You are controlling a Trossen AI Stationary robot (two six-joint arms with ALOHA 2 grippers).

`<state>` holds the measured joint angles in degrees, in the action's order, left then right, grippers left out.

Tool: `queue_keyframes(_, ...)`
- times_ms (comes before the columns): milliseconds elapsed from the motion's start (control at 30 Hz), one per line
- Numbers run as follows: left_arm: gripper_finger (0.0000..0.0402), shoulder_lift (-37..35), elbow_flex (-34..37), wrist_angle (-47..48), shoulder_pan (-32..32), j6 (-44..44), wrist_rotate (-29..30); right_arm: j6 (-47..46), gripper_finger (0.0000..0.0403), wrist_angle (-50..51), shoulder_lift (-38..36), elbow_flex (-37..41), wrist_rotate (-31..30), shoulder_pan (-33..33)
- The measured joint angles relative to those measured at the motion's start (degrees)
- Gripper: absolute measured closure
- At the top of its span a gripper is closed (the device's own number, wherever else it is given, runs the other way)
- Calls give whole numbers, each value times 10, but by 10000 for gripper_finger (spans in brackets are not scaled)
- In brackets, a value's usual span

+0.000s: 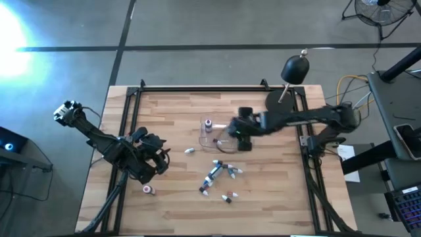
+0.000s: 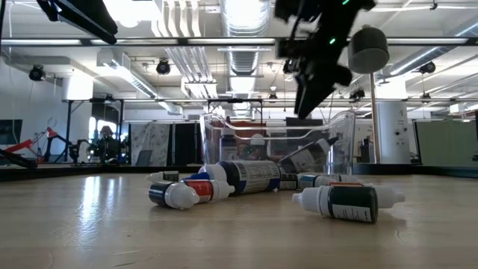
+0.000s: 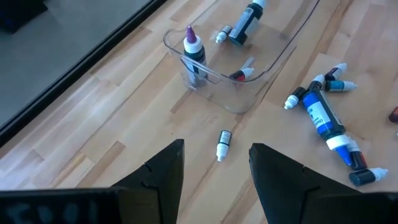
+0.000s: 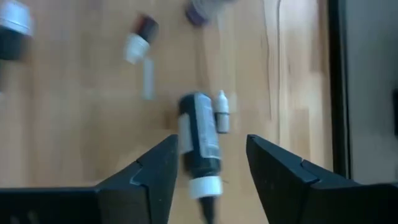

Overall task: Pick & Place food coloring
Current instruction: Remove the large black food coloring bottle from the transparent bin

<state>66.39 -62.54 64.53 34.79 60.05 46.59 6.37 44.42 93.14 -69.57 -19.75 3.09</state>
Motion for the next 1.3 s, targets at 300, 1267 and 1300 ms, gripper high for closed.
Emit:
queue_keyframes(300, 245, 0, 0, -2, 0, -1, 0, 62, 195, 147, 136, -127, 145, 67)
queue_keyframes(1267, 245, 0, 11, -3, 1, -30, -2, -40, 195, 111, 174, -91, 106, 90)
queue_keyframes(1300, 245, 0, 11, -3, 1, -30, -2, -43, 195, 108, 175, -85, 111, 90)
